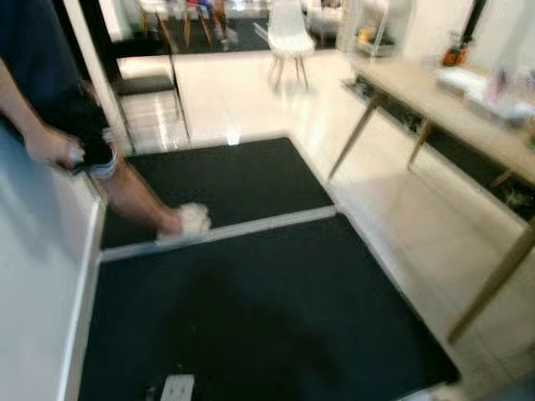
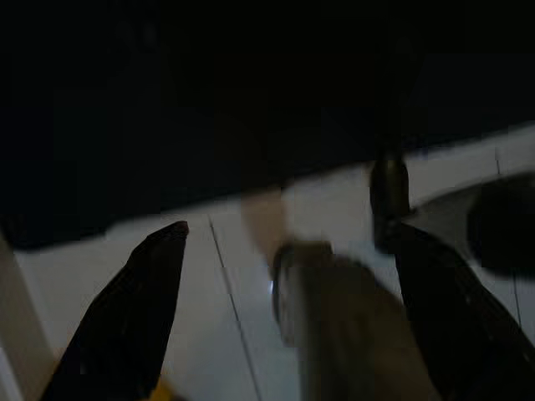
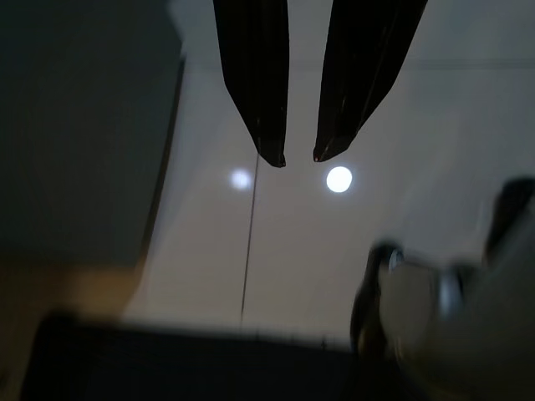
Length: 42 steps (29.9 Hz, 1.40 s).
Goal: Restocking fridge
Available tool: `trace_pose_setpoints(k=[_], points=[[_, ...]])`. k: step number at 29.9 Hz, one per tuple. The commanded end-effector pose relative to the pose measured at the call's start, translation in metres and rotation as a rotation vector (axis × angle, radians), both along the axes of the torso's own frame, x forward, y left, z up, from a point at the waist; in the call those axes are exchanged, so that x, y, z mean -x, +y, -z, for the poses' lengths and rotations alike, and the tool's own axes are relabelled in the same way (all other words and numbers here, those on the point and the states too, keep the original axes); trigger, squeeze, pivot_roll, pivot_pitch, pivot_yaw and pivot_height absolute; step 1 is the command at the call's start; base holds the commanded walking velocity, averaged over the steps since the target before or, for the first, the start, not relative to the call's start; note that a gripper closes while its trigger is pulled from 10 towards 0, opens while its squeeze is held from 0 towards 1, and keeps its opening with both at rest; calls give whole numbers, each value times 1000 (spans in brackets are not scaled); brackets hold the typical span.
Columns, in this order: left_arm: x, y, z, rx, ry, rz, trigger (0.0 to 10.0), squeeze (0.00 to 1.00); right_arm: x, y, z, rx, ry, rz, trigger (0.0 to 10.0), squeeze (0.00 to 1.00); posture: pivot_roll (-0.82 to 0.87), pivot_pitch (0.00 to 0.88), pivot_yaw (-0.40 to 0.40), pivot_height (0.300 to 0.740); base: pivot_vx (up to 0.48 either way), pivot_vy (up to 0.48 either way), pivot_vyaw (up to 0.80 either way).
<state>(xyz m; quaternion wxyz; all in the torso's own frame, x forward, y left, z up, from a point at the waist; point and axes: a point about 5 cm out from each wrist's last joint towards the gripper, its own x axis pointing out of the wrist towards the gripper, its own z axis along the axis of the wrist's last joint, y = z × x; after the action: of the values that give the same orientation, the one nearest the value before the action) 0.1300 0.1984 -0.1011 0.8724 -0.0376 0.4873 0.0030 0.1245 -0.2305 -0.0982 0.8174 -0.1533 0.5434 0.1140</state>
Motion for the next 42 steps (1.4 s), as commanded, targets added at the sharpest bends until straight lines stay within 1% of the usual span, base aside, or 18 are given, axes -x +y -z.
trace_pose_setpoints(k=[1, 26, 29, 31, 33, 40, 42], points=[[17, 0, 6, 2, 55, -4, 10000, 0, 0, 2, 0, -9, -5, 0, 10000, 0, -61, 0, -29, 740, 480, 0, 0], [16, -4, 6, 10, 50, -1, 10000, 0, -1, 2, 0, -16, -6, 6, 10000, 0, -63, 0, -31, 740, 480, 0, 0], [15, -4, 6, 11, 48, 0, 10000, 0, 0, 2, 0, -13, -2, 13, 10000, 0, -64, 0, -33, 740, 480, 0, 0], [15, -4, 6, 11, 47, 0, 10000, 0, 2, 2, 1, 0, 19, -1, 10000, 0, -64, 0, -33, 740, 480, 0, 0], [15, -4, 5, 11, 45, 0, 10000, 0, 3, 2, 2, -2, 36, 10, 10000, 0, -64, 0, -33, 740, 480, 0, -791], [15, -5, 5, 10, 45, -1, 10000, 0, 4, 2, 2, -8, 43, 16, 10000, 0, -64, 0, -33, 740, 480, 0, -781], [15, -4, 6, 9, 47, -26, 10000, 0, 5, 2, 3, -7, 50, 14, 10000, 0, -64, 0, -33, 740, 337, 0, -781]])
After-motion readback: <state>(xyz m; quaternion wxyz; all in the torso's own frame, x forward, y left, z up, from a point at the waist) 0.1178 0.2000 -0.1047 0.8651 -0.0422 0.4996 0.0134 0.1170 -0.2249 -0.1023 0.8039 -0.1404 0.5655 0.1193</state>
